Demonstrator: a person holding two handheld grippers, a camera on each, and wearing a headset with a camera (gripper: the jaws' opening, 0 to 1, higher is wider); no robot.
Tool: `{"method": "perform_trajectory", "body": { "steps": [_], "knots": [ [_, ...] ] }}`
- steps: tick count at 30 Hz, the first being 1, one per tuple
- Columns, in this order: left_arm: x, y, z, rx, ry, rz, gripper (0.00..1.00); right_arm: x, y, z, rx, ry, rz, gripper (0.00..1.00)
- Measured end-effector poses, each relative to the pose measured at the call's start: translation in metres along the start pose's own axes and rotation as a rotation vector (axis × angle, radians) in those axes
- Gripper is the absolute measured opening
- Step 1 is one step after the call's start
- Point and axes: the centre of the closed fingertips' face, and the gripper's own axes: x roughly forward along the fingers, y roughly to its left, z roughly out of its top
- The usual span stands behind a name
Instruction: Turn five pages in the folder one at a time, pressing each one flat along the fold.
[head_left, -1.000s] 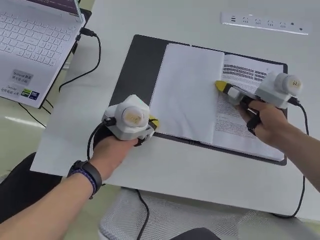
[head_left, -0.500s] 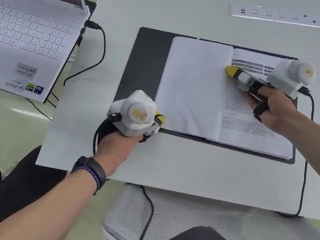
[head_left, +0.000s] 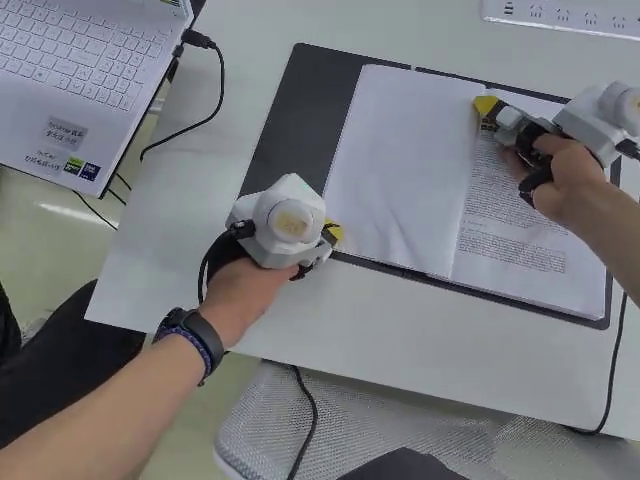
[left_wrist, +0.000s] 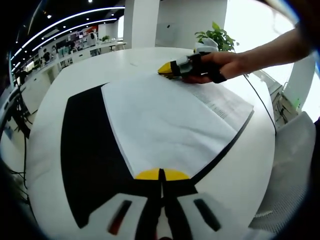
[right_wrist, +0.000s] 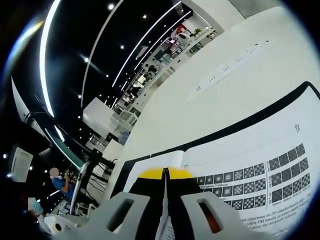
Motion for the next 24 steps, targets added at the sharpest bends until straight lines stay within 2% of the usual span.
{"method": "perform_trajectory", "body": {
  "steps": [5, 6, 9, 11, 13, 14, 20, 24],
  "knots": [
    [0.001, 0.001, 0.000, 0.010, 0.004, 0.000, 0.00, 0.005, 0.002, 0.007, 0.033, -0.024, 0.001, 0.00],
    [0.001, 0.001, 0.000, 0.012, 0.006, 0.000, 0.00, 0.007, 0.002, 0.009, 0.070, -0.028, 0.004, 0.00],
    [0.001, 0.001, 0.000, 0.011, 0.008, -0.003, 0.00, 0.011, -0.005, 0.014, 0.105, -0.026, 0.015, 0.00],
    [0.001, 0.000, 0.000, 0.011, 0.008, -0.005, 0.00, 0.011, -0.004, 0.014, 0.076, -0.026, 0.016, 0.00],
    [0.002, 0.000, 0.000, 0.012, 0.009, -0.005, 0.00, 0.010, -0.002, 0.011, 0.014, -0.008, 0.016, 0.00],
    [0.002, 0.000, 0.000, 0.012, 0.009, -0.006, 0.00, 0.009, 0.000, 0.009, 0.012, 0.001, 0.023, 0.00],
    [0.002, 0.000, 0.001, 0.009, 0.008, -0.008, 0.00, -0.012, 0.017, -0.016, -0.044, 0.065, 0.075, 0.00],
    [0.002, 0.000, 0.001, 0.005, 0.006, -0.007, 0.00, -0.017, 0.008, -0.024, -0.052, 0.091, 0.099, 0.00]
  ]
}}
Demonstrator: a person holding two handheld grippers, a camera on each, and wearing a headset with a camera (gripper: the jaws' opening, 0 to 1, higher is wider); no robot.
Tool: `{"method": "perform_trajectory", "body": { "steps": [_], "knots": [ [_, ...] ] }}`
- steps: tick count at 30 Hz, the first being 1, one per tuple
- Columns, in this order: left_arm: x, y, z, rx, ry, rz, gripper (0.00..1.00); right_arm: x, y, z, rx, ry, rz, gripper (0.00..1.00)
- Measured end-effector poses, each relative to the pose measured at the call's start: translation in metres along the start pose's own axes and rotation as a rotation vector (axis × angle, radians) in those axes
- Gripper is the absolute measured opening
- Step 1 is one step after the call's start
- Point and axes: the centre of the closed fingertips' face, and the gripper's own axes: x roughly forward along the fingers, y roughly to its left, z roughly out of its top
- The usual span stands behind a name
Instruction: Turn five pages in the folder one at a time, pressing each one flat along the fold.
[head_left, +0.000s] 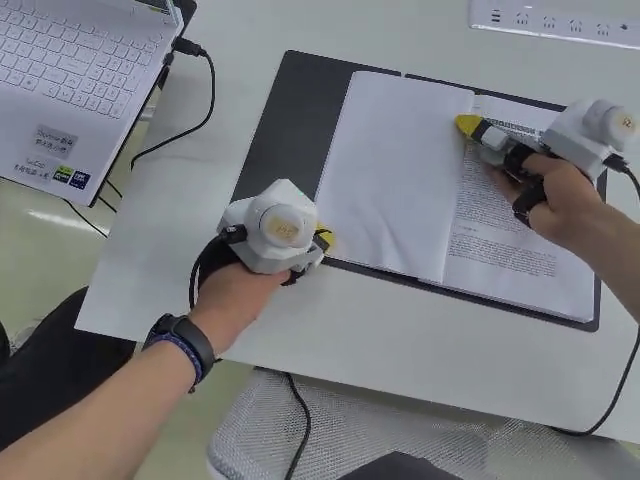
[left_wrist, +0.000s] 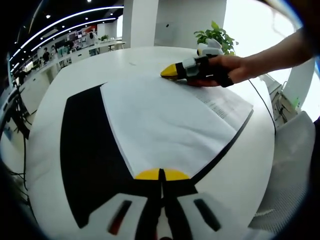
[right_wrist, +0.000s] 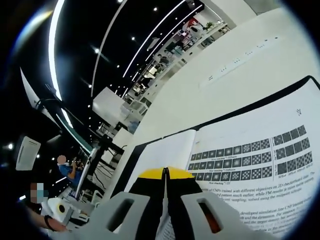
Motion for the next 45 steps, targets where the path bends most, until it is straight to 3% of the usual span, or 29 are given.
{"method": "perform_trajectory", "body": {
  "steps": [4, 6, 8, 17, 25, 45],
  "knots": [
    [0.000, 0.000, 0.000, 0.004, 0.001, 0.000, 0.00, -0.012, 0.005, -0.014, 0.013, 0.010, 0.025, 0.00],
    [0.000, 0.000, 0.000, 0.002, -0.001, 0.000, 0.00, -0.020, 0.017, -0.023, 0.001, 0.016, 0.033, 0.00],
    [0.000, 0.000, 0.000, 0.000, -0.002, -0.001, 0.00, -0.020, 0.017, -0.023, -0.008, 0.030, 0.043, 0.00],
    [0.000, 0.000, -0.001, 0.002, -0.004, -0.004, 0.00, -0.050, 0.045, -0.063, -0.007, 0.060, 0.086, 0.00],
    [0.000, 0.000, -0.001, -0.002, -0.006, -0.008, 0.00, -0.074, 0.066, -0.099, -0.003, 0.123, 0.142, 0.00],
    [0.000, -0.001, -0.001, -0.004, -0.011, -0.001, 0.00, -0.106, 0.084, -0.142, -0.003, 0.182, 0.168, 0.00]
  ]
}}
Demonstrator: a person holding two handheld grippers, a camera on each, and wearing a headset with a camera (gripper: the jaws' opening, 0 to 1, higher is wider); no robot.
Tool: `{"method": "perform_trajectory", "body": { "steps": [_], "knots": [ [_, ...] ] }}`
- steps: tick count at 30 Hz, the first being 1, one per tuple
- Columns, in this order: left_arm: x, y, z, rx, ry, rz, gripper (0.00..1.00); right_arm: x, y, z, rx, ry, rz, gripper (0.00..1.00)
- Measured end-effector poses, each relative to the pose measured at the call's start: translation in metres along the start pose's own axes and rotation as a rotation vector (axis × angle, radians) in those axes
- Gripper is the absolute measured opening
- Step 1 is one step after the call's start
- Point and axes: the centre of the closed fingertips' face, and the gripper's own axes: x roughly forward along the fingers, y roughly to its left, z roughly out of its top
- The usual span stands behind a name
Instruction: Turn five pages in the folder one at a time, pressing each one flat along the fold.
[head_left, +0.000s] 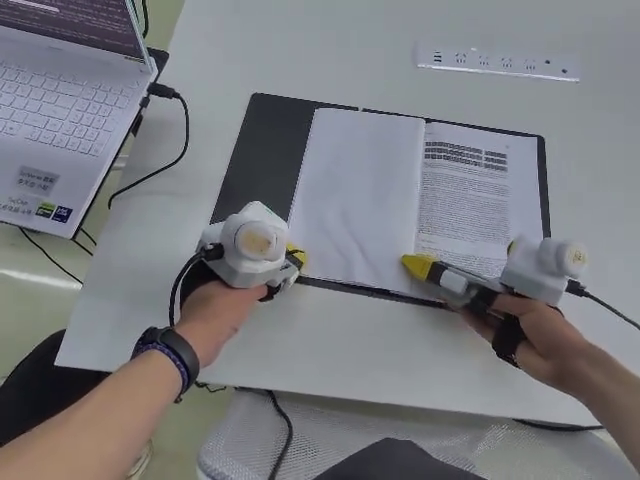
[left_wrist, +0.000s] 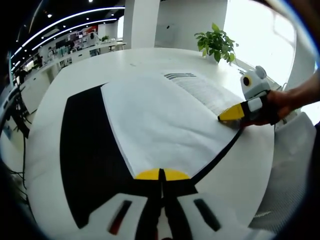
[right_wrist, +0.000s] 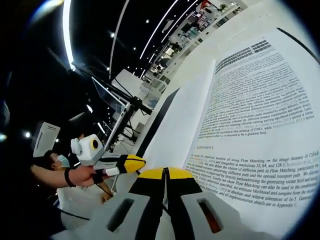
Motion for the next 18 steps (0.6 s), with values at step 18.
{"method": "perform_trajectory", "body": {
  "steps": [18],
  "knots": [
    [-0.003, -0.001, 0.001, -0.068, -0.006, -0.007, 0.00, -0.009, -0.007, -0.007, -0.006, 0.022, -0.038, 0.00]
  ]
}}
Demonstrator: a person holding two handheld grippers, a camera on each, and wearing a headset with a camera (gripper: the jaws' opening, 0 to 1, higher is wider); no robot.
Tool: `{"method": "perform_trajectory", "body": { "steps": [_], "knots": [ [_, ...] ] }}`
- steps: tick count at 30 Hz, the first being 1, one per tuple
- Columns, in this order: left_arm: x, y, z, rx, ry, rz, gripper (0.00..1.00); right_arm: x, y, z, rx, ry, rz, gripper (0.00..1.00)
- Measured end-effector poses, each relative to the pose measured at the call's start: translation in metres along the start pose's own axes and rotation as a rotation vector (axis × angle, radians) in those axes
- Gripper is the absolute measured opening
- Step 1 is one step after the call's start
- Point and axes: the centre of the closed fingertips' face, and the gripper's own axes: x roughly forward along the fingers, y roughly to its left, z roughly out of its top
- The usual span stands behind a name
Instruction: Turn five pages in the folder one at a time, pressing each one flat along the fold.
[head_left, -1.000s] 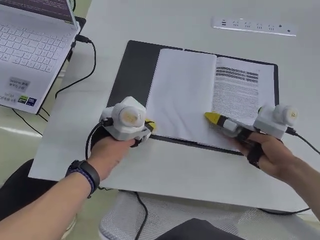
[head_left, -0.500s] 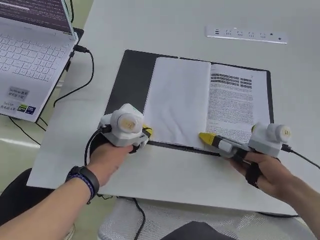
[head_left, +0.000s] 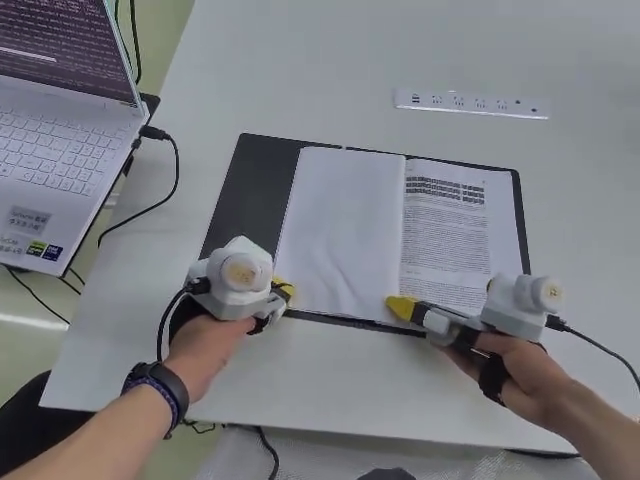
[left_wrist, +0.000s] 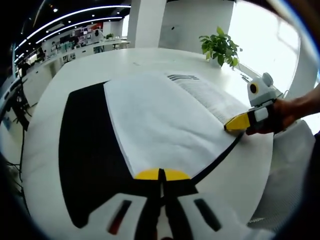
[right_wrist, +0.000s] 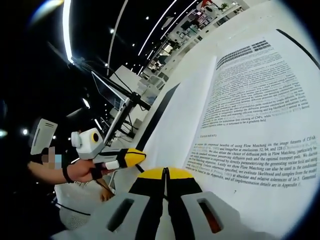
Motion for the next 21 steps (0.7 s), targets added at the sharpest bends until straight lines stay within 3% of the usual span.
{"method": "perform_trajectory", "body": {
  "steps": [2, 5, 7, 12, 21],
  "knots": [
    [-0.001, -0.001, 0.001, -0.016, 0.002, -0.008, 0.02, -0.002, 0.000, 0.002, -0.022, -0.004, -0.009, 0.00],
    [-0.003, -0.003, 0.007, -0.034, -0.020, -0.002, 0.15, -0.008, 0.000, -0.001, -0.075, 0.018, -0.033, 0.00],
    [-0.005, -0.007, 0.010, -0.048, -0.027, -0.012, 0.18, -0.013, -0.002, -0.001, -0.128, 0.028, -0.054, 0.05],
    [-0.015, -0.015, 0.016, -0.015, -0.037, -0.015, 0.22, -0.030, -0.005, 0.003, -0.171, 0.009, -0.090, 0.16],
    [-0.032, -0.016, 0.025, 0.026, -0.053, -0.003, 0.27, -0.062, -0.008, 0.016, -0.247, -0.019, -0.153, 0.24]
  ]
}}
